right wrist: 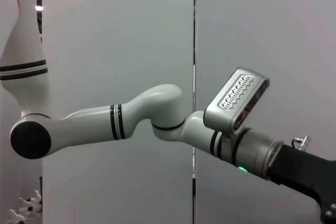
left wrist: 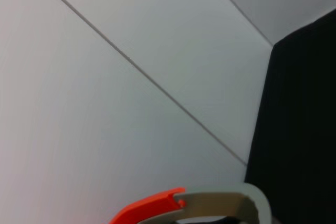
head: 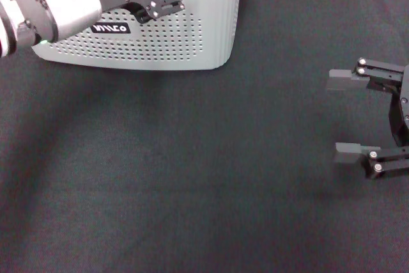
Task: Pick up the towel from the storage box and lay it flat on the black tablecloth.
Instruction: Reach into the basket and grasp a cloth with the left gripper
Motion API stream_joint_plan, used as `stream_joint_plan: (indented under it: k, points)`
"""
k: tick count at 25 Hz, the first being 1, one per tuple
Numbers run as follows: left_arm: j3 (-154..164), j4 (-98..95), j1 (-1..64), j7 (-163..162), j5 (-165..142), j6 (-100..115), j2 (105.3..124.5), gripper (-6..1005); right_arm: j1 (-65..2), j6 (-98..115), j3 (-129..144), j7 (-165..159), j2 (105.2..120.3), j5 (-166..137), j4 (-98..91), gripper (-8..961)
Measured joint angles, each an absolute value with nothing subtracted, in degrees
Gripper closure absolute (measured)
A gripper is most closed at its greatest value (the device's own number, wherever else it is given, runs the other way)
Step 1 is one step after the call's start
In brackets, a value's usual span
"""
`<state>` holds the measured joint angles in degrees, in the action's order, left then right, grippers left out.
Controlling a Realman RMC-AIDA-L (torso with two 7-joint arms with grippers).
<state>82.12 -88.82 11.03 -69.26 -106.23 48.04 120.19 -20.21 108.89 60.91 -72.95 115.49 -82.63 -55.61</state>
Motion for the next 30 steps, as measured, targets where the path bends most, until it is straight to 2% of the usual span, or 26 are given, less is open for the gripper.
stream_joint_plan:
  k: [20,30]
  points:
    - [85.1,-87.4,9.6,-58.7,-106.7,42.3,120.20,371,-20.8,107.6,60.9,-72.9,115.49,-82.7,-55.5,107]
    - [88.8,-85.1,9.6,-54.8,-106.7,34.2,120.12,506,-20.8,107.6,60.9,-72.9,115.49,-82.7,-55.5,107]
